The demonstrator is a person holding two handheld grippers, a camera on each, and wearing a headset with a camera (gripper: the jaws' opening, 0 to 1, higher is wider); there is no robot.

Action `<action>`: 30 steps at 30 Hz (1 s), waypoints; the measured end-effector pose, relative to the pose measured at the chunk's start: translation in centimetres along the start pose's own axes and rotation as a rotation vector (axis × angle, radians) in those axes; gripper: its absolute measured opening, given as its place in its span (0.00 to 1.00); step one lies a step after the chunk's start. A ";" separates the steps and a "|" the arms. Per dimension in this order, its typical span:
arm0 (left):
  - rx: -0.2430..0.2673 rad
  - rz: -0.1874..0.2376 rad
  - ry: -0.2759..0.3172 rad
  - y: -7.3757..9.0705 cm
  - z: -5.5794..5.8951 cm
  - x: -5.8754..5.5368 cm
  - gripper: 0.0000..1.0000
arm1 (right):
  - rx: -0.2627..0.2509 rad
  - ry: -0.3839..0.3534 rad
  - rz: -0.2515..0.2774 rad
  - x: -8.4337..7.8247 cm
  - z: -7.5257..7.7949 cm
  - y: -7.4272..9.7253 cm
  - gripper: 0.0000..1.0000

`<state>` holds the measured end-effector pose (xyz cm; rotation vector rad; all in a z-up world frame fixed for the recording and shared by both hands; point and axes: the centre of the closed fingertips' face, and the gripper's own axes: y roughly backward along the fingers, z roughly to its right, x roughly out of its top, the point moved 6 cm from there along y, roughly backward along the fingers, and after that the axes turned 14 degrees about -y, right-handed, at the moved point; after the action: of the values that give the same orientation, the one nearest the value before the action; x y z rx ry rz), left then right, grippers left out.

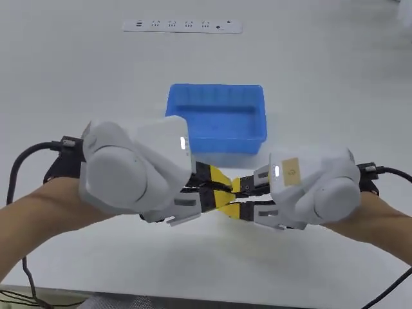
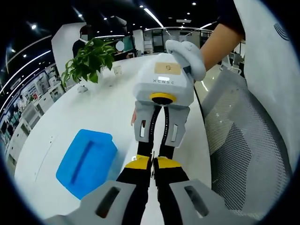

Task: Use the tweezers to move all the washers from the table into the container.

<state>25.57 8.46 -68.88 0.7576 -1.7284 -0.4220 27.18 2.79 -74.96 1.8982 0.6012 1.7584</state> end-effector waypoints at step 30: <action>-0.010 0.031 -0.055 1.3 0.1 0.3 0.06 | 0.021 -0.021 0.001 0.5 -0.3 0.4 0.09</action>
<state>25.11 9.20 -67.92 0.7170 -1.7866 -0.4332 26.92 2.83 -74.28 1.9287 0.6134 1.7375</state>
